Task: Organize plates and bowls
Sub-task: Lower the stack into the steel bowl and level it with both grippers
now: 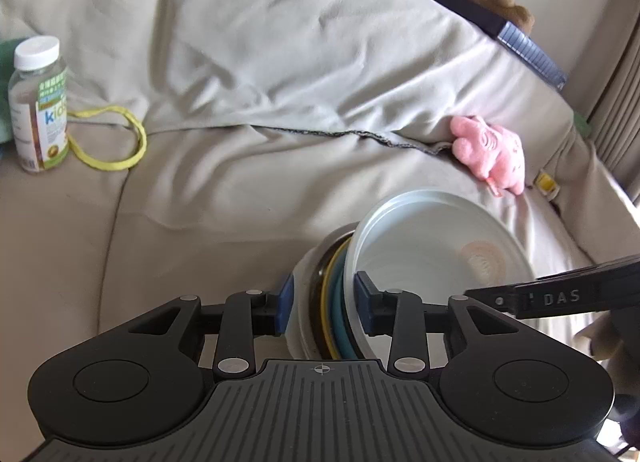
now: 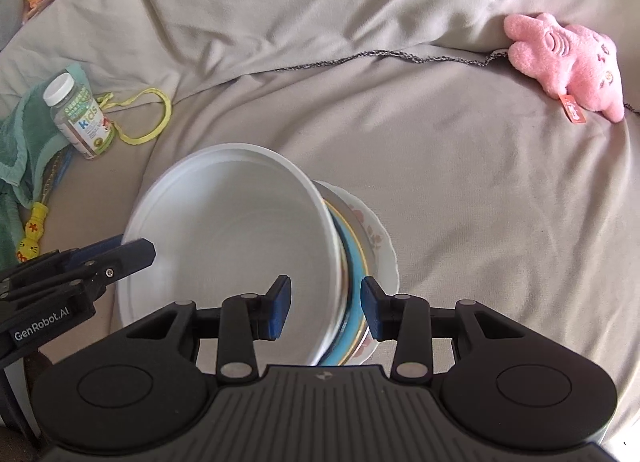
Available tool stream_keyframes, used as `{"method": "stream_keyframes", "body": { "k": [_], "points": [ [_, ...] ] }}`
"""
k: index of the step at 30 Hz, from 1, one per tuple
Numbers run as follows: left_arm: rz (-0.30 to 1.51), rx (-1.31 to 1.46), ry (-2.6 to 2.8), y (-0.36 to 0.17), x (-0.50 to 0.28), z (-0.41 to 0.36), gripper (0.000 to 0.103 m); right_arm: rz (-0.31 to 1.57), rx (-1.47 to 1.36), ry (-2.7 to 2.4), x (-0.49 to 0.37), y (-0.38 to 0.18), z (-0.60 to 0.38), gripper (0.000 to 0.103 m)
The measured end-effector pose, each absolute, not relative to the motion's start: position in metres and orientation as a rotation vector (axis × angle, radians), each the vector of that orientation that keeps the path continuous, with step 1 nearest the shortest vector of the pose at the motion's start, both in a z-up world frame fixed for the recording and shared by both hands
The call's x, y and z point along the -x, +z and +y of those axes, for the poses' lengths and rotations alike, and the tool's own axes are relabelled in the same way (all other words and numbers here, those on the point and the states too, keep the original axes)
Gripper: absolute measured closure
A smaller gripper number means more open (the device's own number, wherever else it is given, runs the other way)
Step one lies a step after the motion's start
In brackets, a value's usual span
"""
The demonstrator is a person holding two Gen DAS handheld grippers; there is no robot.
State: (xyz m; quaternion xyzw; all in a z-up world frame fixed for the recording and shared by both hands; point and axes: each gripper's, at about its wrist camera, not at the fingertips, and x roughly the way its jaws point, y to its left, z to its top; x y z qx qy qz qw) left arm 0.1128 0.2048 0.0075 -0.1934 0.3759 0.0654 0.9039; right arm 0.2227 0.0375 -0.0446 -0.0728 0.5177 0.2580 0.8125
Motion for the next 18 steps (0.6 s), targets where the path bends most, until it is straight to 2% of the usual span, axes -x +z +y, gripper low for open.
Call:
{"method": "stream_keyframes", "body": {
  "k": [3, 8, 18],
  "points": [
    [0.788, 0.369, 0.155, 0.003, -0.116, 0.204, 0.052, 1.124, 0.140, 0.544, -0.226, -0.049, 0.032, 0.065],
    [0.800, 0.401, 0.161, -0.002, -0.118, 0.210, 0.047, 1.133, 0.112, 0.574, -0.224, -0.050, 0.028, 0.065],
    [0.801, 0.355, 0.163, -0.001, -0.118, 0.198, 0.050, 1.137, 0.106, 0.583, -0.224, -0.054, 0.027, 0.069]
  ]
}}
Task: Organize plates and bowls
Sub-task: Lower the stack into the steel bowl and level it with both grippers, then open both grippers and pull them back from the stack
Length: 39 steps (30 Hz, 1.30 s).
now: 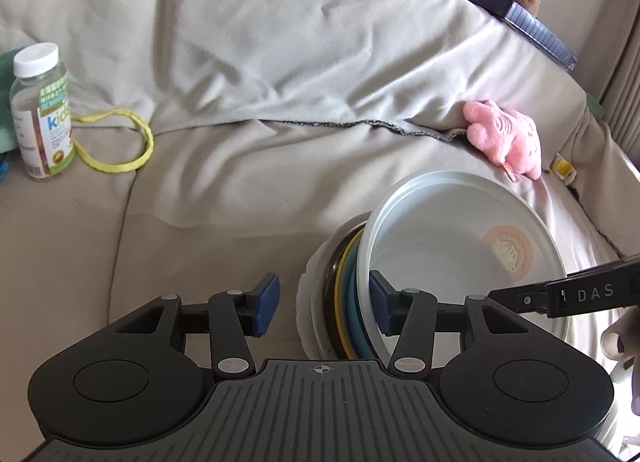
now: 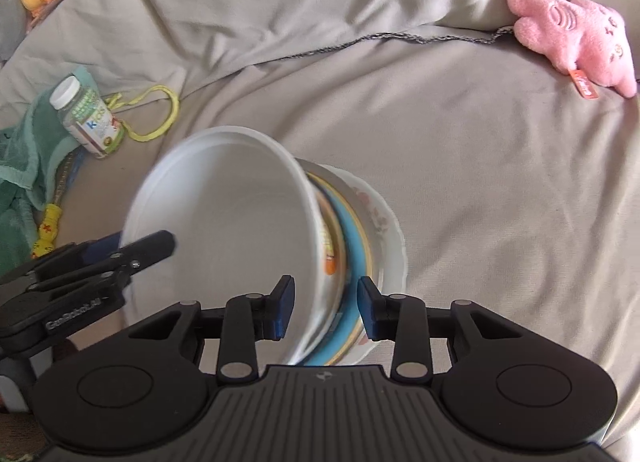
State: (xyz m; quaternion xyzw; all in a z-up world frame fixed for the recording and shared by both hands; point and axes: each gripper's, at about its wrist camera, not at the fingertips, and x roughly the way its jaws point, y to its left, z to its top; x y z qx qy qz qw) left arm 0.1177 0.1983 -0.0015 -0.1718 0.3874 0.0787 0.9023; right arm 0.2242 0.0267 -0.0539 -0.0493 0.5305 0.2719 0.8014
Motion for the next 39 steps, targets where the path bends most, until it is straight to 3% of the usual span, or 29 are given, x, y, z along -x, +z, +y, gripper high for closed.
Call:
{"method": "stream_keyframes", "body": {
  "k": [9, 15, 28, 39],
  "points": [
    [0.782, 0.348, 0.133, 0.003, -0.112, 0.194, 0.050, 1.138, 0.174, 0.564, -0.214, -0.068, 0.025, 0.068],
    [0.790, 0.365, 0.120, 0.003, -0.111, 0.197, 0.055, 1.164, 0.077, 0.591, -0.218, -0.065, 0.016, 0.068],
    [0.755, 0.404, 0.119, 0.006, -0.106, 0.202, 0.056, 1.085, -0.008, 0.651, -0.217, -0.040, 0.011, 0.072],
    [0.763, 0.447, 0.128, -0.003, -0.106, 0.214, 0.048, 1.105, -0.007, 0.630, -0.213, -0.057, 0.016, 0.068]
  ]
}}
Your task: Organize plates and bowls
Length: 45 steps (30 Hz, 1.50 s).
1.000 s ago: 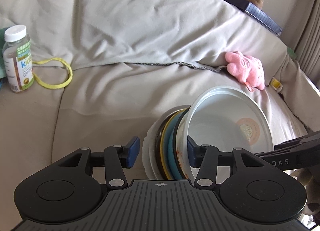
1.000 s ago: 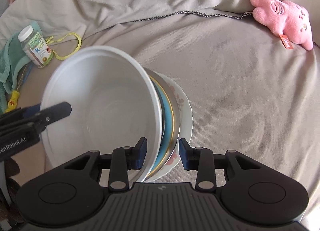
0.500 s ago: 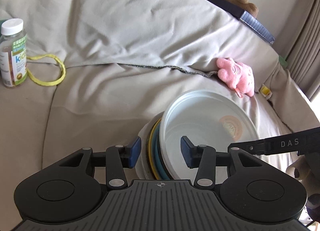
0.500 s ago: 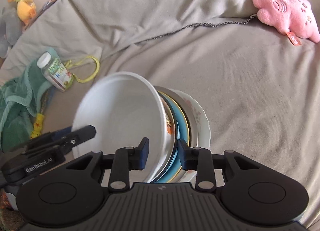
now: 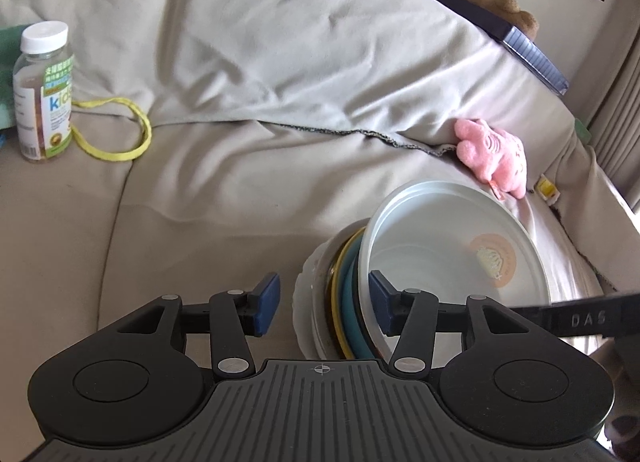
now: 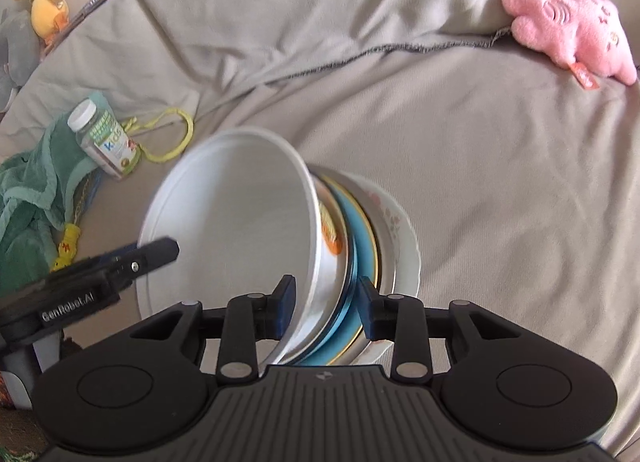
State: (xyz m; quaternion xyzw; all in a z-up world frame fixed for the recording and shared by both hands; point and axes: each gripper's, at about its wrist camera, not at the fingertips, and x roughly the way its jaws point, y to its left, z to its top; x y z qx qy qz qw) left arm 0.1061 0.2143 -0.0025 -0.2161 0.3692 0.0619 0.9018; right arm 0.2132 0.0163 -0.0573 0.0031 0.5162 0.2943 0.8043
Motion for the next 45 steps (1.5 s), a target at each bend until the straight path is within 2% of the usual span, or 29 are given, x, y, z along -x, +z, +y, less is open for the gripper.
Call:
{"method": "stream_keyframes", "body": {
  "k": [13, 15, 20, 22, 24, 30, 32, 35, 36, 38, 45],
  "points": [
    [0.805, 0.474, 0.102, -0.008, -0.108, 0.212, 0.050, 1.117, -0.048, 0.623, -0.211, -0.059, 0.013, 0.067],
    [0.809, 0.472, 0.100, -0.009, -0.108, 0.211, 0.050, 1.117, -0.044, 0.632, -0.212, -0.058, 0.015, 0.063],
    [0.755, 0.479, 0.118, -0.006, -0.094, 0.207, 0.052, 1.078, -0.061, 0.640, -0.214, -0.055, 0.013, 0.063],
    [0.723, 0.475, 0.151, 0.001, -0.081, 0.199, 0.054, 1.023, -0.071, 0.658, -0.208, -0.048, 0.003, 0.058],
    [0.667, 0.464, 0.170, 0.012, -0.062, 0.186, 0.054, 0.960, -0.083, 0.676, -0.197, -0.040, -0.012, 0.049],
    [0.545, 0.467, 0.285, 0.029, 0.004, 0.138, 0.054, 0.729, -0.080, 0.721, -0.140, -0.021, -0.059, 0.037],
    [0.548, 0.431, 0.308, 0.024, 0.022, 0.113, 0.055, 0.699, -0.097, 0.737, -0.118, -0.025, -0.074, 0.036],
    [0.518, 0.352, 0.311, 0.015, 0.047, 0.073, 0.064, 0.679, -0.115, 0.750, -0.085, -0.042, -0.096, 0.034],
    [0.513, 0.328, 0.296, 0.013, 0.053, 0.059, 0.074, 0.665, -0.108, 0.753, -0.074, -0.050, -0.101, 0.033],
    [0.487, 0.279, 0.277, 0.006, 0.058, 0.036, 0.085, 0.634, -0.086, 0.729, -0.054, -0.068, -0.109, 0.032],
    [0.486, 0.222, 0.289, -0.005, 0.068, -0.005, 0.086, 0.530, 0.007, 0.637, -0.007, -0.104, -0.123, 0.032]
  ]
}}
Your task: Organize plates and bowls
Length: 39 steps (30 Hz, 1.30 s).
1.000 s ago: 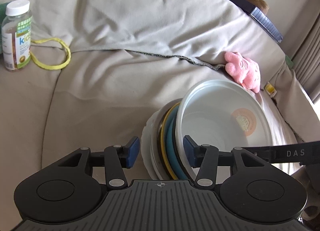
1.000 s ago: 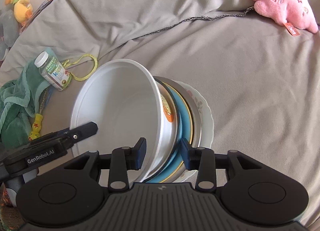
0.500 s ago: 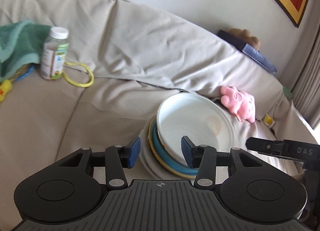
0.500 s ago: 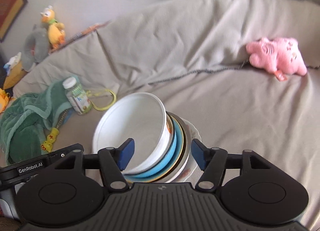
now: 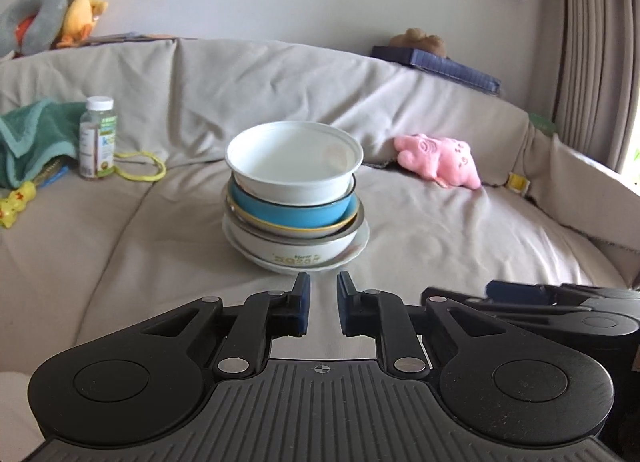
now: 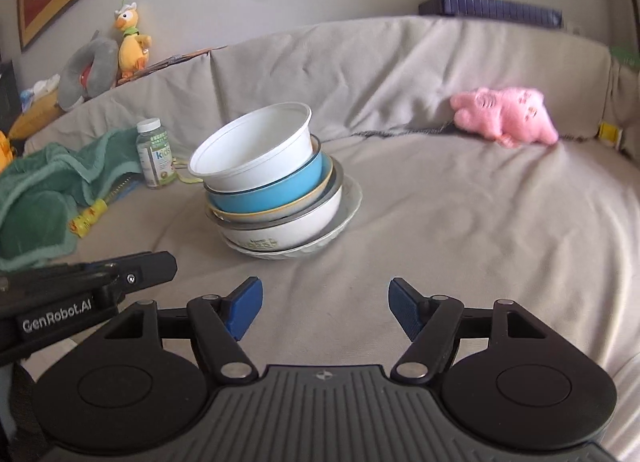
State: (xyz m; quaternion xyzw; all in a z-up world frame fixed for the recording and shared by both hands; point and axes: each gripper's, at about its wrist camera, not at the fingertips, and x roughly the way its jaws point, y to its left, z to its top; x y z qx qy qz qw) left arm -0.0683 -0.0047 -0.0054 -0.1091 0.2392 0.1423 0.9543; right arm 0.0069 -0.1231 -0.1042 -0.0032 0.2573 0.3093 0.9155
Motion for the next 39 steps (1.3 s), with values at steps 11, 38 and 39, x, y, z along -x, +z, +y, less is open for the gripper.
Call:
{"method": "stream_keyframes", "body": {
  "k": [11, 38, 39],
  "points": [
    [0.499, 0.117, 0.349, -0.014, 0.075, -0.028, 0.086, 0.464, 0.029, 0.648, 0.013, -0.104, -0.128, 0.032],
    [0.505, 0.131, 0.353, -0.014, 0.078, -0.030, 0.086, 0.467, 0.036, 0.652, 0.014, -0.103, -0.130, 0.031],
    [0.505, 0.131, 0.353, -0.014, 0.078, -0.030, 0.086, 0.467, 0.036, 0.654, 0.013, -0.103, -0.130, 0.031]
  ]
}}
